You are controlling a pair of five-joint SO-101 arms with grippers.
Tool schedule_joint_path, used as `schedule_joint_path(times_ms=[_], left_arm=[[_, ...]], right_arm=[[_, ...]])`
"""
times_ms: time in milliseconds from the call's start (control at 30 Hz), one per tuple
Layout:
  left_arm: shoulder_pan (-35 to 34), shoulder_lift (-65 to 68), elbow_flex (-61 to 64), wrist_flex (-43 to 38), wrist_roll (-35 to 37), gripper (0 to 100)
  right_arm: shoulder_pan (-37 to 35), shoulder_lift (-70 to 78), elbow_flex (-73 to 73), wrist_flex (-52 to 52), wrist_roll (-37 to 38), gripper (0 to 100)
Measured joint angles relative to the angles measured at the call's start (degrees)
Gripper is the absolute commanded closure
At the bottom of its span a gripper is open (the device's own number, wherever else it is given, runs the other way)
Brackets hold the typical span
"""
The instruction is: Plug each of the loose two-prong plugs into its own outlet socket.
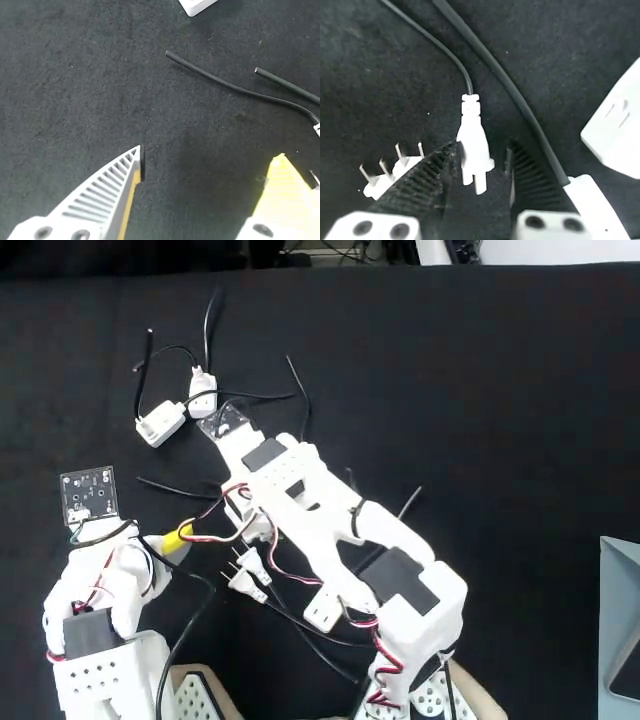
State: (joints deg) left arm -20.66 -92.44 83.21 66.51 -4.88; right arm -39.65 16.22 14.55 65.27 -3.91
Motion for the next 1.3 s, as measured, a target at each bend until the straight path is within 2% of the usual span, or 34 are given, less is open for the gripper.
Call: schedule_joint_path(times_ms=[100, 333, 1300], left_arm=[[0.0, 0.0, 0.0, 0.0, 0.0, 62], [0.0, 0.0, 0.0, 0.0, 0.0, 62], [0.0, 0.0, 0.0, 0.0, 0.0, 62]], right_arm=[[0.0, 0.0, 0.0, 0.0, 0.0, 87.5], [0.0, 0.0, 0.0, 0.18, 0.0, 98.5], [-2.2, 0.7, -2.11, 0.26, 0.0, 98.5]])
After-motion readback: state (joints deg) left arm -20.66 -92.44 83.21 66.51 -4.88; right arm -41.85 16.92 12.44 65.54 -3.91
